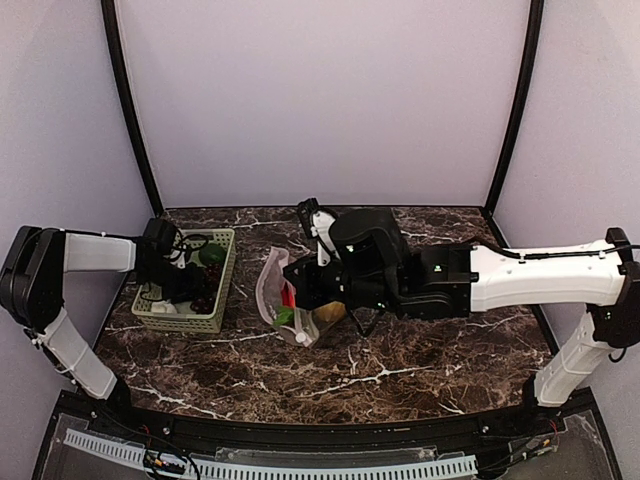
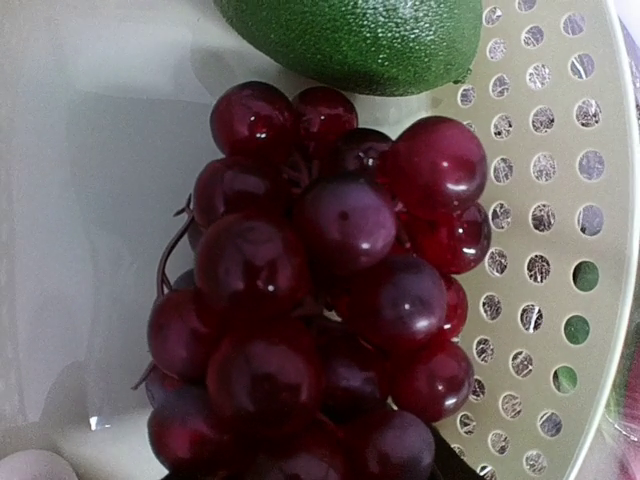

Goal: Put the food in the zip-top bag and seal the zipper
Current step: Pick up the fake fruit from the bin.

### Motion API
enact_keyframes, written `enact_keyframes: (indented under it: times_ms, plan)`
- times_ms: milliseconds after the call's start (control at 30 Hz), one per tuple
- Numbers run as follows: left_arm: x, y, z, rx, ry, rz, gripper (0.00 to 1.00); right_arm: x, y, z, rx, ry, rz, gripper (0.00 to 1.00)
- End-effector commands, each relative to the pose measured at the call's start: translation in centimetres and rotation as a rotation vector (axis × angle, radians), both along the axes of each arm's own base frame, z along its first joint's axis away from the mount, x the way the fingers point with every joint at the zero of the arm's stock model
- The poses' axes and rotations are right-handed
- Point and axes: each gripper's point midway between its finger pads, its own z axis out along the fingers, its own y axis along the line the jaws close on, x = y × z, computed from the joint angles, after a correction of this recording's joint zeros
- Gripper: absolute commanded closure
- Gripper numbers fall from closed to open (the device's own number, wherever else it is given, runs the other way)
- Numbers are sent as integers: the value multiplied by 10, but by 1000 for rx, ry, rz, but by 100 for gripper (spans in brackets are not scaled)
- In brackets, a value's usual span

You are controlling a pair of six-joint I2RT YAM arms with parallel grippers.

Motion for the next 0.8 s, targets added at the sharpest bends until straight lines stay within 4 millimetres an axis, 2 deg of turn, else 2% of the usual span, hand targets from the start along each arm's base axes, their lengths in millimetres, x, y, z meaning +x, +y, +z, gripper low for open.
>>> enact_keyframes:
  times_ms: [0,100,433,767]
  plan:
    - [0,3,17,20,-44,12,51,2,-10,15,46,-6,-30,100]
    - [-4,5,24,20,-57,19,55,3,-10,16,47,-6,-34,100]
    - [-21,12,65,16,-170,47,60,4,-10,17,48,-9,-36,100]
    - [-34,10,86,-7,-222,34,64,3,-8,17,50,-7,-31,100]
